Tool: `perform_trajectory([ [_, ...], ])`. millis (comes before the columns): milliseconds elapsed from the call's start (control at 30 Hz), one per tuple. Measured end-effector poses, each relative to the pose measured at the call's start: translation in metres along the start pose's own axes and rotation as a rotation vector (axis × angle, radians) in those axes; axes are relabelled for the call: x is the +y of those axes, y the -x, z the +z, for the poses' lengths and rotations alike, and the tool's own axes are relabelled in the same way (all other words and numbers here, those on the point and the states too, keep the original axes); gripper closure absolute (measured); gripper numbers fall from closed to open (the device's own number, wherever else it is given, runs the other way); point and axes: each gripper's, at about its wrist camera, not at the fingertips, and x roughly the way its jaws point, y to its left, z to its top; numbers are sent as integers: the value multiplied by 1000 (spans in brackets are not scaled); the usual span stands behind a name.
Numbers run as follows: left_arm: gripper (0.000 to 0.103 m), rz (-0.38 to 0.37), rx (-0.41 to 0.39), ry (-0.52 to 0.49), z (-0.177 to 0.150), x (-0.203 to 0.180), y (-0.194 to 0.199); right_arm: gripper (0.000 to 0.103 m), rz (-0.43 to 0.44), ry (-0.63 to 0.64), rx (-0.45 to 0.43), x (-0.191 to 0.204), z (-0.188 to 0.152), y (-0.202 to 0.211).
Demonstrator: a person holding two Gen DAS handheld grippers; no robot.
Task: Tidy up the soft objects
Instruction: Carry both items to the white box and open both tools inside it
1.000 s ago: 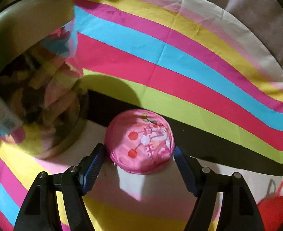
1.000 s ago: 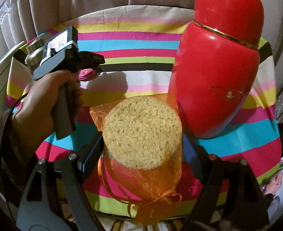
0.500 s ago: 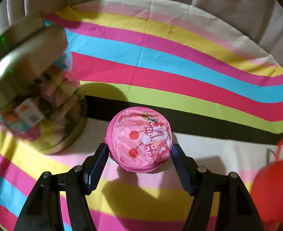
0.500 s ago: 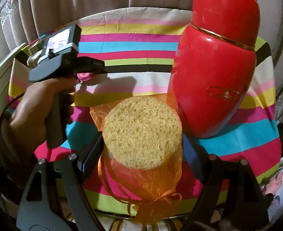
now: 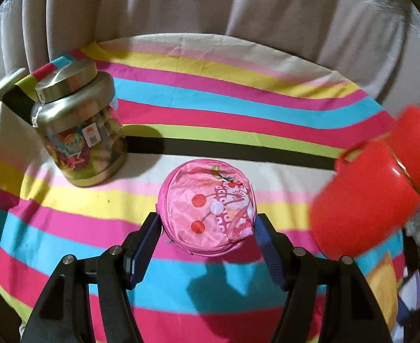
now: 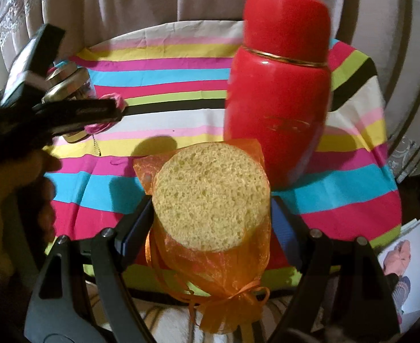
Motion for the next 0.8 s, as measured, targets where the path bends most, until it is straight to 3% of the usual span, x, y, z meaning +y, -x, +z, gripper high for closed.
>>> perform_trajectory([
  [400, 36, -136, -20, -103, -55, -54, 69, 21, -51, -53, -7, -41, -34, 53],
  [800, 35, -317, 2, -178, -102, -111, 117, 21, -175, -133, -19, -108, -75, 117],
])
